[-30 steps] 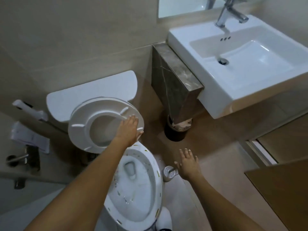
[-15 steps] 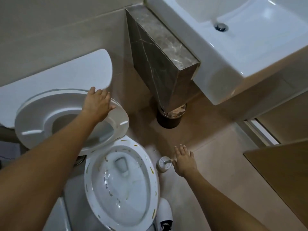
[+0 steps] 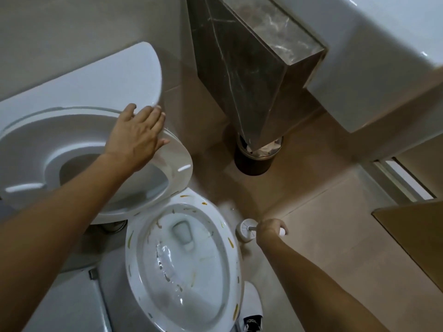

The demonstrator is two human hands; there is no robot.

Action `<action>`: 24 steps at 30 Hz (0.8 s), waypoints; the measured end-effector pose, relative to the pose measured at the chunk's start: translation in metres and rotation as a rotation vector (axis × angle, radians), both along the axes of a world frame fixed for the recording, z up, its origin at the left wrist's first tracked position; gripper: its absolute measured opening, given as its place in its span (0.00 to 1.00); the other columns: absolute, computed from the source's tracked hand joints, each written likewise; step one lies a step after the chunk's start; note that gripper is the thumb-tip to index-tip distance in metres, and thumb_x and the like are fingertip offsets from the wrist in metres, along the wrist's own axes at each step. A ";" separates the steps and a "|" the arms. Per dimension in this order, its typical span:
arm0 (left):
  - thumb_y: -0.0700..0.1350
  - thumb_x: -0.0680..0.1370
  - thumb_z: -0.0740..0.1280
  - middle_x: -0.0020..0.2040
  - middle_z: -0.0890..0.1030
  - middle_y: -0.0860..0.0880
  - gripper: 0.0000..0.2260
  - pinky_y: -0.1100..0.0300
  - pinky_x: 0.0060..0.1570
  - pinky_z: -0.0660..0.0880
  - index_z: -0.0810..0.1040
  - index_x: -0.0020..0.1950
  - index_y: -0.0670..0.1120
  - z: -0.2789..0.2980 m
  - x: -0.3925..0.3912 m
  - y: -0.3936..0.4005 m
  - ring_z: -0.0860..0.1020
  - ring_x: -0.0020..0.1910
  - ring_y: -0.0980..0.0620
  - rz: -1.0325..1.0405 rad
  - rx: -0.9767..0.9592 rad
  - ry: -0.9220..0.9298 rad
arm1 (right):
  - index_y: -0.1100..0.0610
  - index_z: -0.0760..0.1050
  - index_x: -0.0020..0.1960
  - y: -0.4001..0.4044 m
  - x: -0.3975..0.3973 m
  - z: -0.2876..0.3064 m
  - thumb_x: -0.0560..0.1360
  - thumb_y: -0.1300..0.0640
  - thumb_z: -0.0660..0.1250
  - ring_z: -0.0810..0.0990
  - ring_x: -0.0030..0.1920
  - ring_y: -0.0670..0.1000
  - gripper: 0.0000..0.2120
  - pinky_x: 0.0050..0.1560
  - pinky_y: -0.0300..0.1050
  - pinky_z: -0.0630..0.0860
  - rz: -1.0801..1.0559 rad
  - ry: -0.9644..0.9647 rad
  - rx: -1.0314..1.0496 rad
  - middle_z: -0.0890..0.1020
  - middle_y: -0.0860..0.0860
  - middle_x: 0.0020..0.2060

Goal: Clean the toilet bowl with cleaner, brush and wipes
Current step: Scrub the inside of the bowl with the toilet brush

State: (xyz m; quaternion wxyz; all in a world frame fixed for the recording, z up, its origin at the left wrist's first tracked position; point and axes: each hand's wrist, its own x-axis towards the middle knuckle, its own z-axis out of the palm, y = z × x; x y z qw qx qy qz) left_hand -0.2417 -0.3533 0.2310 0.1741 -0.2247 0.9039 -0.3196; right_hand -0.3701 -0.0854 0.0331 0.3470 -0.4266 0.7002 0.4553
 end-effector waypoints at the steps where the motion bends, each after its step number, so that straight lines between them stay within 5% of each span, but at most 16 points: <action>1: 0.57 0.81 0.40 0.77 0.56 0.46 0.29 0.50 0.71 0.52 0.50 0.78 0.44 -0.002 -0.001 0.001 0.55 0.76 0.48 -0.006 -0.009 -0.006 | 0.47 0.68 0.71 0.002 0.000 -0.002 0.73 0.58 0.64 0.80 0.52 0.58 0.26 0.39 0.51 0.79 -0.024 -0.009 -0.002 0.77 0.52 0.58; 4: 0.58 0.81 0.40 0.77 0.56 0.46 0.29 0.49 0.71 0.52 0.51 0.78 0.44 -0.005 -0.004 0.002 0.55 0.76 0.48 -0.004 0.006 0.003 | 0.47 0.69 0.70 0.006 -0.001 -0.001 0.73 0.60 0.64 0.81 0.48 0.54 0.26 0.24 0.41 0.72 -0.086 -0.035 -0.024 0.78 0.48 0.55; 10: 0.59 0.80 0.38 0.78 0.54 0.45 0.30 0.50 0.72 0.52 0.51 0.78 0.44 -0.002 -0.003 0.003 0.54 0.76 0.48 -0.011 0.051 0.043 | 0.44 0.66 0.72 0.015 -0.001 0.000 0.76 0.62 0.60 0.79 0.48 0.50 0.26 0.19 0.34 0.67 -0.131 -0.071 -0.067 0.77 0.47 0.55; 14: 0.59 0.76 0.33 0.78 0.54 0.44 0.34 0.50 0.73 0.47 0.50 0.78 0.43 0.003 -0.001 0.006 0.52 0.77 0.48 0.018 0.088 0.081 | 0.54 0.71 0.69 0.025 -0.006 0.019 0.78 0.61 0.59 0.81 0.55 0.49 0.19 0.37 0.39 0.72 -0.131 -0.050 -0.119 0.79 0.47 0.59; 19: 0.59 0.80 0.41 0.76 0.59 0.40 0.32 0.51 0.72 0.39 0.57 0.76 0.40 0.012 0.020 0.003 0.56 0.76 0.44 0.089 0.172 0.285 | 0.57 0.76 0.63 0.038 -0.025 0.050 0.82 0.53 0.54 0.81 0.55 0.49 0.17 0.42 0.41 0.74 -0.141 0.010 -0.159 0.81 0.49 0.57; 24: 0.61 0.80 0.44 0.76 0.60 0.41 0.32 0.55 0.69 0.31 0.60 0.75 0.40 0.035 0.055 -0.004 0.59 0.75 0.42 0.123 0.220 0.454 | 0.54 0.73 0.66 0.039 -0.041 0.090 0.78 0.59 0.58 0.78 0.59 0.52 0.17 0.59 0.44 0.75 -0.215 -0.058 -0.192 0.77 0.51 0.60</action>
